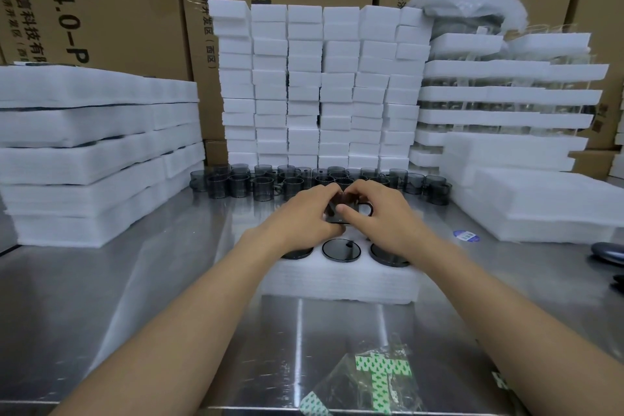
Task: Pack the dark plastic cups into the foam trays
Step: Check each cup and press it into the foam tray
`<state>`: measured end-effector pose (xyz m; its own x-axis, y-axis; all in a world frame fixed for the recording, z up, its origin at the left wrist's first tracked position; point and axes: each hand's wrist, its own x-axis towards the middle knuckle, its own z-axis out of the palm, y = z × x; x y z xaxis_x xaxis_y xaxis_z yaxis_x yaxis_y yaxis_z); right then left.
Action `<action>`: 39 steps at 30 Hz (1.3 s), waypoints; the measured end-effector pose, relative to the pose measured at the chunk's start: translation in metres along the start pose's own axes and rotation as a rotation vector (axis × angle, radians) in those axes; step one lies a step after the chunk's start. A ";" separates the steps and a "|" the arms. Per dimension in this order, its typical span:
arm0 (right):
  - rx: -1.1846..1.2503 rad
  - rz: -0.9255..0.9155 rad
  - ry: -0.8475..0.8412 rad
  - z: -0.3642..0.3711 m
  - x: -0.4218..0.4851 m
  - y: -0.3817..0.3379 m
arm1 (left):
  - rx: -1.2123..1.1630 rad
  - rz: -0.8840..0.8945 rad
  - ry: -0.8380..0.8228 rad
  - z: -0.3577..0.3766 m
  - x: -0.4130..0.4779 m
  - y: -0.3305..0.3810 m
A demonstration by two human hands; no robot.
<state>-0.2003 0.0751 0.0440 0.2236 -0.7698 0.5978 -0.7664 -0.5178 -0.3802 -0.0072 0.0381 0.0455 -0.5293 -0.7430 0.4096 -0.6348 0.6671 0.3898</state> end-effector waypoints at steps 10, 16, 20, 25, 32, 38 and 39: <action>0.014 -0.007 0.006 0.002 0.001 0.004 | -0.009 0.003 -0.003 -0.001 -0.002 0.001; 0.011 -0.008 0.004 0.000 0.000 0.002 | -0.004 0.003 -0.010 -0.002 -0.001 0.002; 0.015 -0.002 0.005 -0.001 0.000 0.001 | -0.003 0.000 -0.003 -0.002 -0.001 0.003; 0.016 0.001 0.000 -0.001 -0.001 0.002 | 0.000 0.004 -0.004 -0.001 -0.001 0.002; 0.012 0.003 -0.005 0.001 0.001 0.004 | 0.000 0.002 -0.012 -0.001 0.000 0.001; 0.015 0.001 -0.007 0.002 0.001 0.004 | 0.002 -0.006 -0.008 -0.001 -0.001 0.001; 0.013 0.001 -0.010 0.001 0.001 0.003 | 0.005 -0.007 -0.010 -0.001 -0.001 0.002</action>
<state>-0.2018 0.0718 0.0426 0.2290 -0.7737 0.5906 -0.7586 -0.5221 -0.3898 -0.0069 0.0398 0.0470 -0.5306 -0.7483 0.3982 -0.6414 0.6616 0.3885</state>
